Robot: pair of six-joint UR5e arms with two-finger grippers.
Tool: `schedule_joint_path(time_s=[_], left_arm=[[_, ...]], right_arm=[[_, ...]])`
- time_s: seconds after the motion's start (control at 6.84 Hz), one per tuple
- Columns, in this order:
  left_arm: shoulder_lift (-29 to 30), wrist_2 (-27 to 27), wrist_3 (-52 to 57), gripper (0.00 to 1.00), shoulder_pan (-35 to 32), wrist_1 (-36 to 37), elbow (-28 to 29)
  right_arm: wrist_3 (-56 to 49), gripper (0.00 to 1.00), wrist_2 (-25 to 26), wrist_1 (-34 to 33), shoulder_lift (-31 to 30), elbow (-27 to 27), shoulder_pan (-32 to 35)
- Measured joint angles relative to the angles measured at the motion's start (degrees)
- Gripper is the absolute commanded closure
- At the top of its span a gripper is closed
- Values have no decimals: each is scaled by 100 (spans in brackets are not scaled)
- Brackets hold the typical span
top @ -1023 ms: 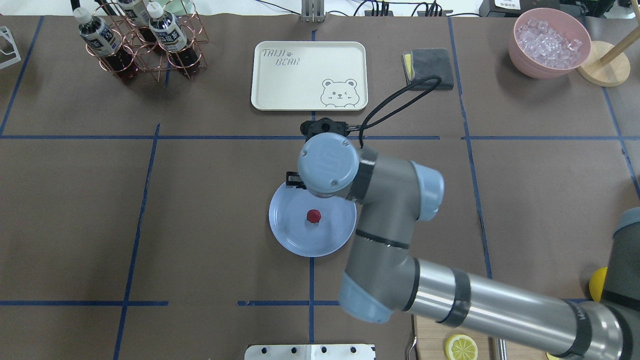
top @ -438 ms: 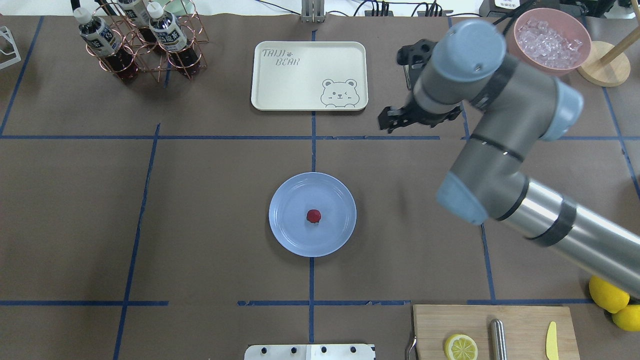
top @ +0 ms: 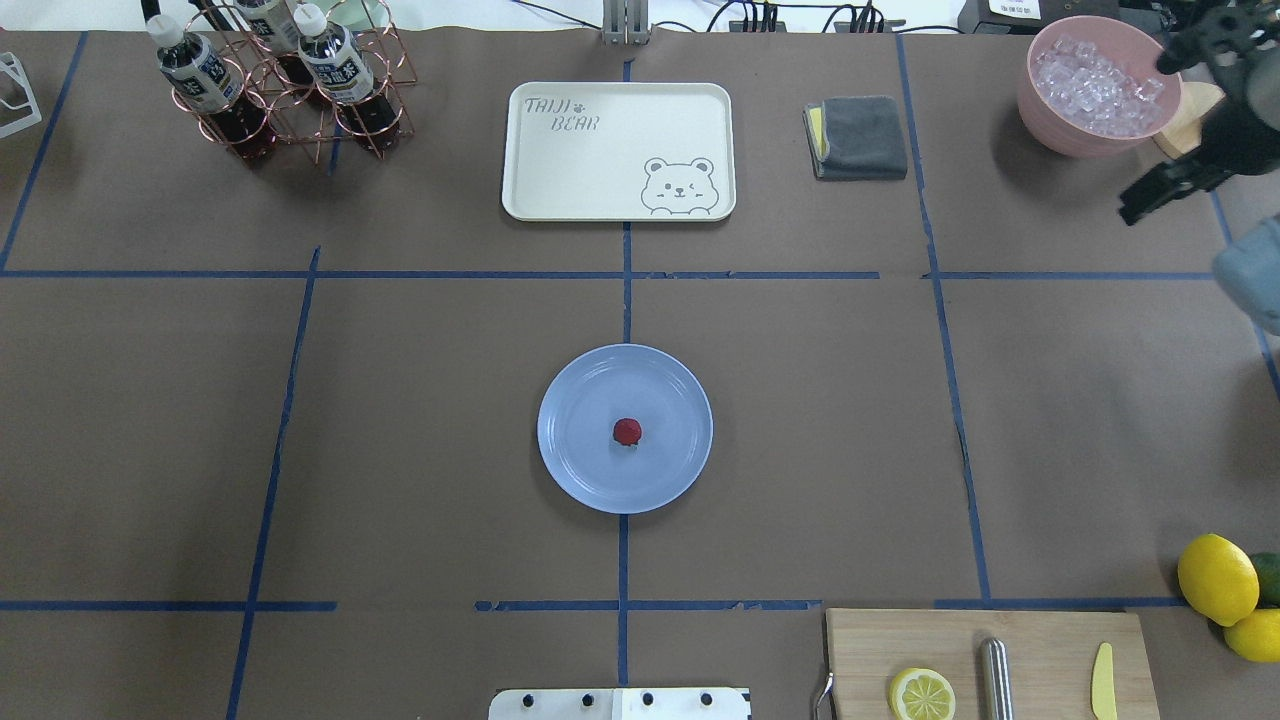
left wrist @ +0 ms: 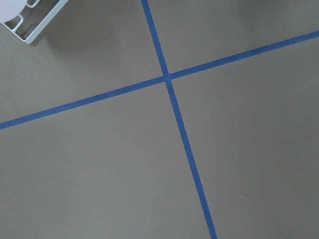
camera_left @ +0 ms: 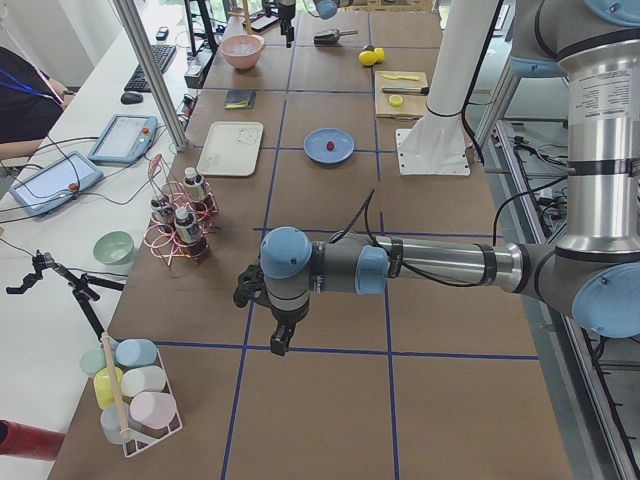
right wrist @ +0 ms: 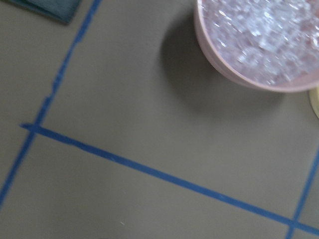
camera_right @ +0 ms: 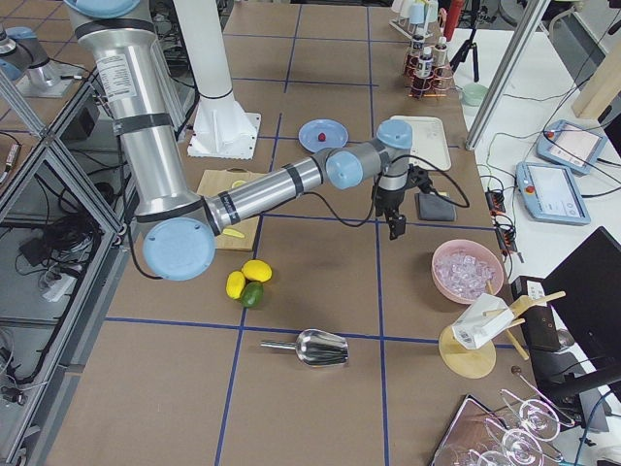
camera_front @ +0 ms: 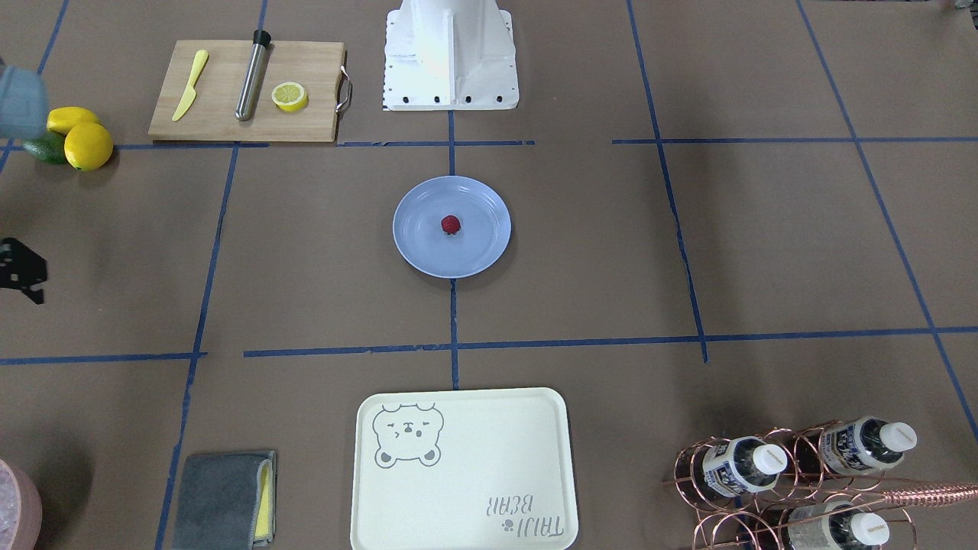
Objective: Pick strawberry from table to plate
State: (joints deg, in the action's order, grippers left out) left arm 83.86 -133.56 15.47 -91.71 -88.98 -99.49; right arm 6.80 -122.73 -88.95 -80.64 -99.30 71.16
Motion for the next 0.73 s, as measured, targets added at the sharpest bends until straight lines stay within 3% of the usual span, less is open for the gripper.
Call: schedule_joint_path(time_s=[0.29,0.44,0.73], left_arm=[[-216,19,-2,0,-8,4,-74],[-262,20,-6,0,-9,-1,-91],[-286,-1,-3,0,-16,1,-126]], right_arm=[[-306,0,-45,873,-1106,236,742],[-316,0,-343,1220,-1426,334,974],[-339,0,-882,948,-1672,281,1414]])
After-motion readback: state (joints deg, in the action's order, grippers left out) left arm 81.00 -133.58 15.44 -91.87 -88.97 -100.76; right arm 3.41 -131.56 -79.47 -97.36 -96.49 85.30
